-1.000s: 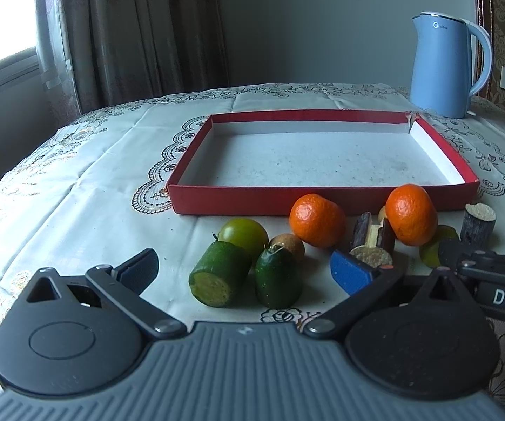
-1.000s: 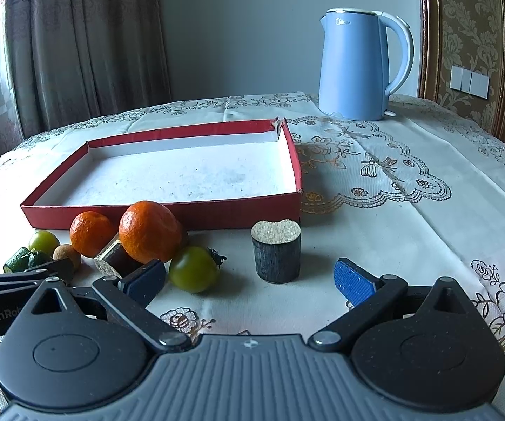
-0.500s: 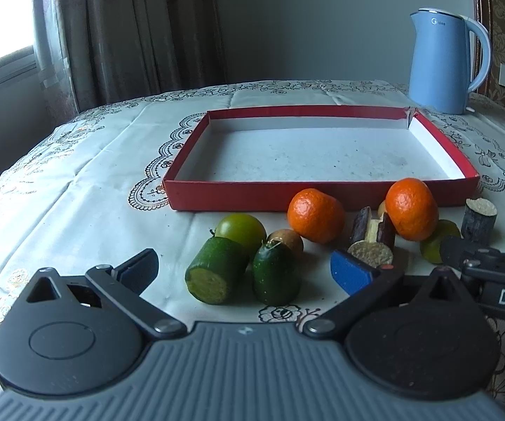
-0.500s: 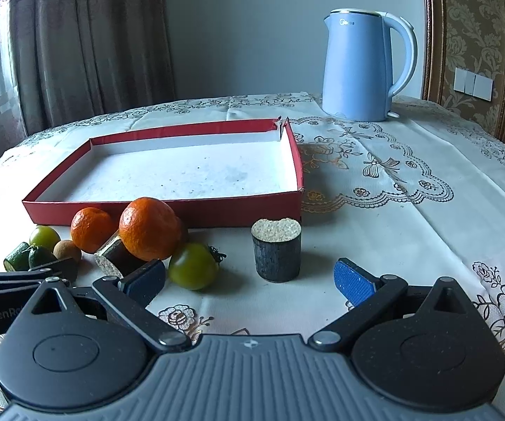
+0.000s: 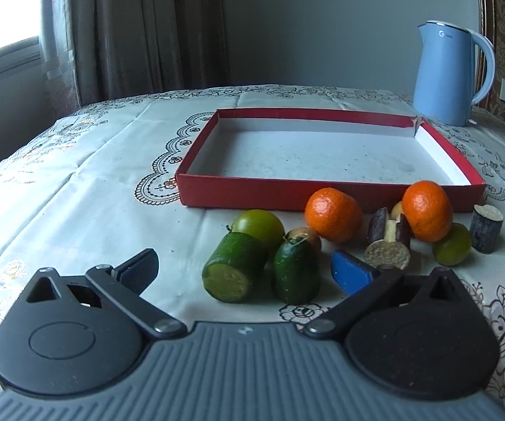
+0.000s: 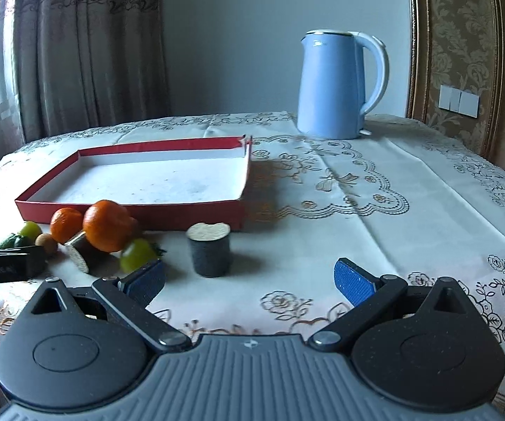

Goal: Organize fruits
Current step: 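Grasp the dark cylinder with a pale cut top using the right gripper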

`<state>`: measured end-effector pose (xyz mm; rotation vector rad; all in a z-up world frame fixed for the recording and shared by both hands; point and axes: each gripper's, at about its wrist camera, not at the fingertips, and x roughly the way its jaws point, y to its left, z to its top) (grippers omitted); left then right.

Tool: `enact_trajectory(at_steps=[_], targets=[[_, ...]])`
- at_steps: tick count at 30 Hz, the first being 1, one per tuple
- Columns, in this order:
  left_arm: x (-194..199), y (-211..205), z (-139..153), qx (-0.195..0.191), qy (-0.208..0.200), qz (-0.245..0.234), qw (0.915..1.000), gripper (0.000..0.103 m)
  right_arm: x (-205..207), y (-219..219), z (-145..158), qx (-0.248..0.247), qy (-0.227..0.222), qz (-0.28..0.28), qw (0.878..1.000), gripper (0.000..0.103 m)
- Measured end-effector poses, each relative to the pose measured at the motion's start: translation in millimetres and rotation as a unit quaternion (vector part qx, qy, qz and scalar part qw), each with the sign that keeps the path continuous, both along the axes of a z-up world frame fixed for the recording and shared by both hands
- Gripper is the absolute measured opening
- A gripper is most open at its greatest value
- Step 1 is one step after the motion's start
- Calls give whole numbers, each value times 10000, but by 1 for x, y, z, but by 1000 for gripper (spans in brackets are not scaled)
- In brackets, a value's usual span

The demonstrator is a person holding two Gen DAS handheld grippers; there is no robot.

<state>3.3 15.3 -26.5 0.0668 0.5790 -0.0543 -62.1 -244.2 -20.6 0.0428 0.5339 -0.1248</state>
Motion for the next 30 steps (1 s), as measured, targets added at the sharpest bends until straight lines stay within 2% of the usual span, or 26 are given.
enact_trajectory(at_steps=[4, 7, 9, 10, 14, 17, 24, 26, 30], targets=[[2, 1, -3, -20, 47, -24, 10000, 103, 12, 1, -4, -21, 81, 19, 10000, 103], [4, 2, -6, -59, 124, -19, 9999, 103, 22, 8, -5, -227, 112, 48, 9997, 102], [7, 4, -7, -147, 205, -17, 9997, 103, 30, 11, -6, -268, 138, 113, 9995, 100], [7, 6, -8, -181, 221, -1, 9996, 103, 34, 11, -6, -271, 179, 139, 9994, 97], [7, 9, -9, -249, 236, 0, 9994, 103, 52, 13, -11, -262, 428, 270, 9984, 75], [7, 10, -9, -293, 249, -20, 9993, 103, 62, 13, -17, -240, 602, 296, 9975, 62], [7, 14, -9, -423, 252, -58, 9988, 103, 64, 15, -22, -151, 539, 482, 9973, 45], [2, 17, -8, -374, 215, -88, 9990, 103, 62, 18, -22, -175, 488, 573, 9970, 36], [-11, 23, -8, -192, 93, -178, 9996, 103, 60, 26, -22, -486, 427, 645, 9958, 33]])
